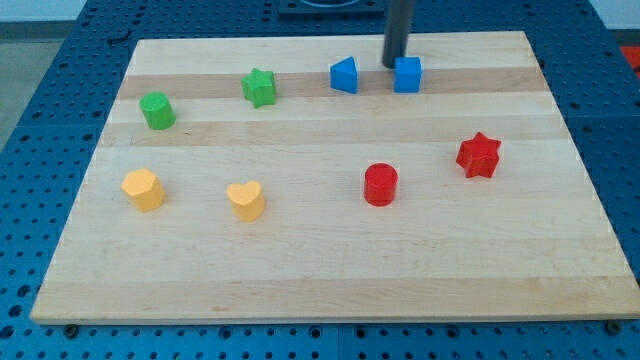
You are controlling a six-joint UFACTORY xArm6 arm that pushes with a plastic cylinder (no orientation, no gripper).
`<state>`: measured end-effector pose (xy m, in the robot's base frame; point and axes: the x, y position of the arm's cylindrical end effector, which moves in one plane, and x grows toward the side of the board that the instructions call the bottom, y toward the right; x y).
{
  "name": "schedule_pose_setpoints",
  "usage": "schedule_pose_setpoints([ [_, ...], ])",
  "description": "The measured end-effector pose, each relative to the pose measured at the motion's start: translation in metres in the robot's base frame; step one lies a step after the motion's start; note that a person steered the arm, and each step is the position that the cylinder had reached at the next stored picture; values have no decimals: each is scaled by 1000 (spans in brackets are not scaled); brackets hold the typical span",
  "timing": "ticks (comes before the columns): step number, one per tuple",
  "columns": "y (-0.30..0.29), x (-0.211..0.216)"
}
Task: Slide the blue cube towards right
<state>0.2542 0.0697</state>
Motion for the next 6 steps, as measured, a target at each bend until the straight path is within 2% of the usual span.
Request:
schedule_pose_setpoints([
  [1, -29, 5],
  [3, -19, 24],
  [6, 79, 31],
])
